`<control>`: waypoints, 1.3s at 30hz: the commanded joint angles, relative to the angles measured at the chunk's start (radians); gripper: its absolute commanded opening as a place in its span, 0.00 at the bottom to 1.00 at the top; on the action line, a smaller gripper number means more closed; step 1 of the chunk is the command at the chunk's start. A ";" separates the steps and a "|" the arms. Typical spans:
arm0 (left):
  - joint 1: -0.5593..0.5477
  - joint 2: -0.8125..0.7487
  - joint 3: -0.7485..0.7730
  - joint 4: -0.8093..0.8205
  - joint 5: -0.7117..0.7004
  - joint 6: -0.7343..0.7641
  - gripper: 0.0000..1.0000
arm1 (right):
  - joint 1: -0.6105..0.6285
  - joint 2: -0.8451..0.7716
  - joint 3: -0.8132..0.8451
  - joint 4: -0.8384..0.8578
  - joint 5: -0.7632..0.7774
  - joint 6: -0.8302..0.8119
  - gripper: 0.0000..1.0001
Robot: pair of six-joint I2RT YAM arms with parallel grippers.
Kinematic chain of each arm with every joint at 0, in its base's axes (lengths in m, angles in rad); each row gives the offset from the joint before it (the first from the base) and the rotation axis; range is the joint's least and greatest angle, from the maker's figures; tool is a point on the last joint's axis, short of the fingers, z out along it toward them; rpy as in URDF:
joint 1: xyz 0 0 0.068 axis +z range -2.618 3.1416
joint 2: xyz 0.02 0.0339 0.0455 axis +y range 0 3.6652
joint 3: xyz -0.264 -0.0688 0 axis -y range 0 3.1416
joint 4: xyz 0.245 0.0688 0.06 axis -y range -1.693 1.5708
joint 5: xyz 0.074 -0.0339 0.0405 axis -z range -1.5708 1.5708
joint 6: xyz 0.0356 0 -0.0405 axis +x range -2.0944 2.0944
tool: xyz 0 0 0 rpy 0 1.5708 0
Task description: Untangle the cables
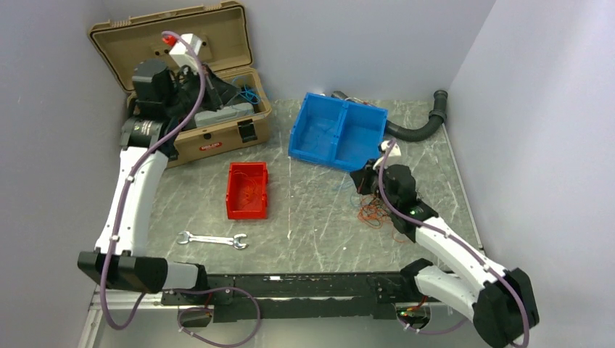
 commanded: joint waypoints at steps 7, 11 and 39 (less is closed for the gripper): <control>-0.167 0.243 0.223 0.017 -0.060 -0.035 0.00 | 0.002 -0.271 -0.113 -0.212 0.079 0.102 0.00; -0.204 0.331 0.269 0.046 -0.061 -0.075 0.00 | 0.003 -0.291 -0.091 -0.260 0.091 0.096 0.00; -0.299 0.939 0.453 0.170 -0.027 -0.211 0.00 | 0.000 -0.320 -0.021 -0.330 0.186 0.063 0.00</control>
